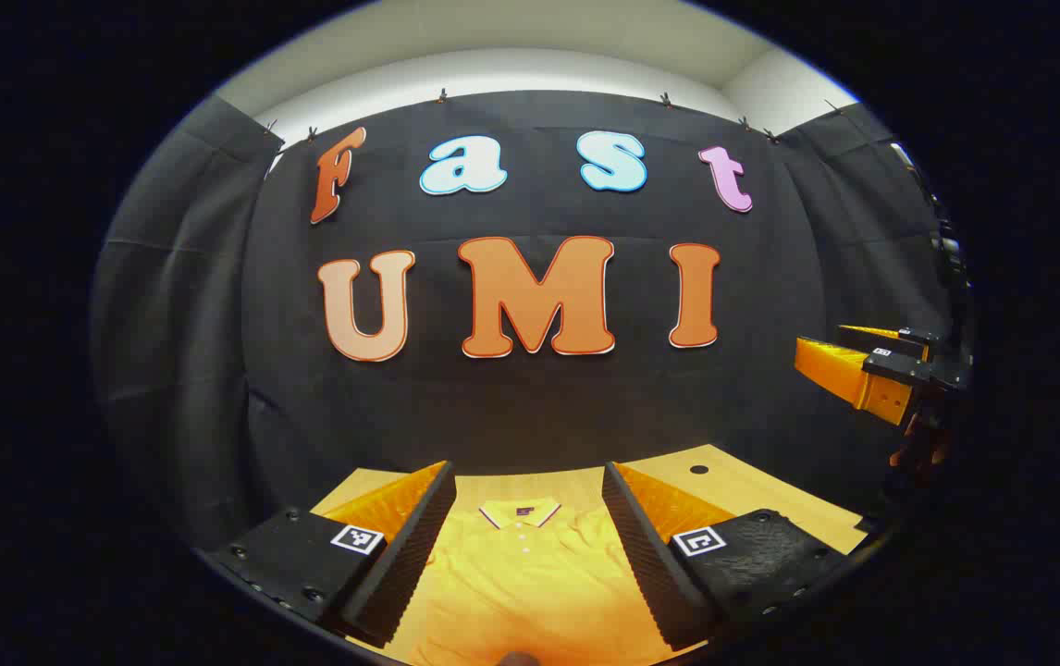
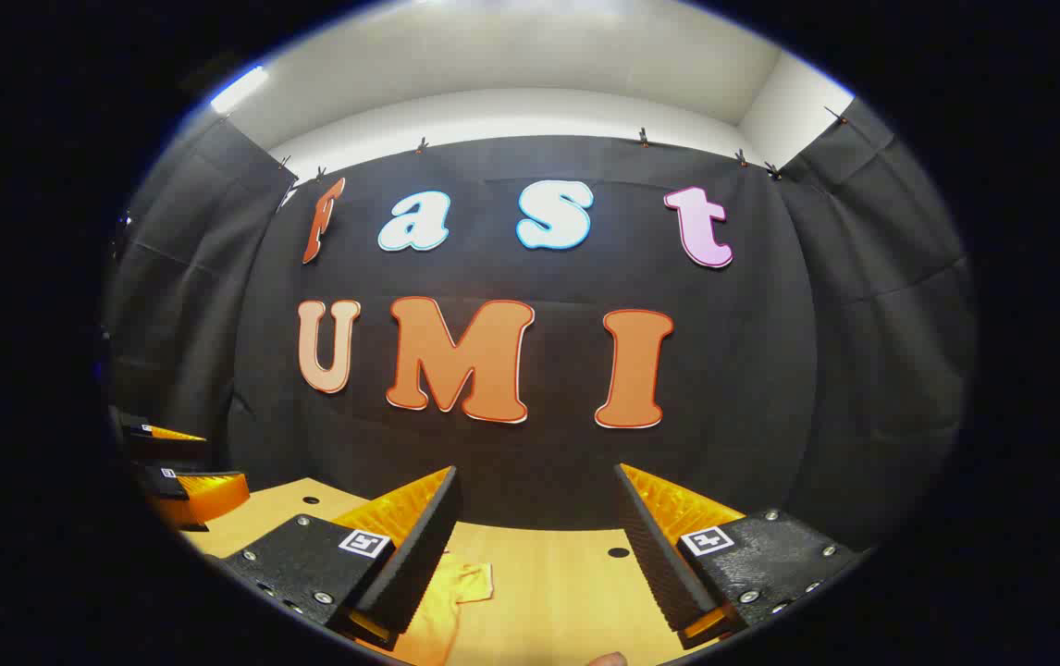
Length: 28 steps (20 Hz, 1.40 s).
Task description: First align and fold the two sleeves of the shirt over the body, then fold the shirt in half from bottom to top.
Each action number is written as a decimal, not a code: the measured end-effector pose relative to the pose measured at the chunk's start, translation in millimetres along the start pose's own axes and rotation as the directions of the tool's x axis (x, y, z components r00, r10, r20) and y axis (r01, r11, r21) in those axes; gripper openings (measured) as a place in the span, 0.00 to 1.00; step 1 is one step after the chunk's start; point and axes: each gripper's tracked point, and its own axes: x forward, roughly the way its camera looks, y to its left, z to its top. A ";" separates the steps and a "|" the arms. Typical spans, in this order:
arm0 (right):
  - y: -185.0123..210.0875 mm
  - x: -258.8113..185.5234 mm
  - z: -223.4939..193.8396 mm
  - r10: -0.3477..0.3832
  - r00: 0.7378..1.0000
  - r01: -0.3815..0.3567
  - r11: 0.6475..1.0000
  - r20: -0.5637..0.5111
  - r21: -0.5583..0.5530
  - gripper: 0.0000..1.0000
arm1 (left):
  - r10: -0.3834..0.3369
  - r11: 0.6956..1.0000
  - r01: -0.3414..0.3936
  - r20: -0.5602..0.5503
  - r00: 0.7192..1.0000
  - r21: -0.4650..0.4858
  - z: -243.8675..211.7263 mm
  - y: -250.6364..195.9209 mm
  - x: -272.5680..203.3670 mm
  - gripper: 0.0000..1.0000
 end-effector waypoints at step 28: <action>76.2 0.9 -46.2 -0.019 0.980 0.009 0.999 -0.200 -0.051 0.98 | 0.009 0.998 -0.008 0.006 1.000 -0.058 -6.1 94.9 -3.4 0.98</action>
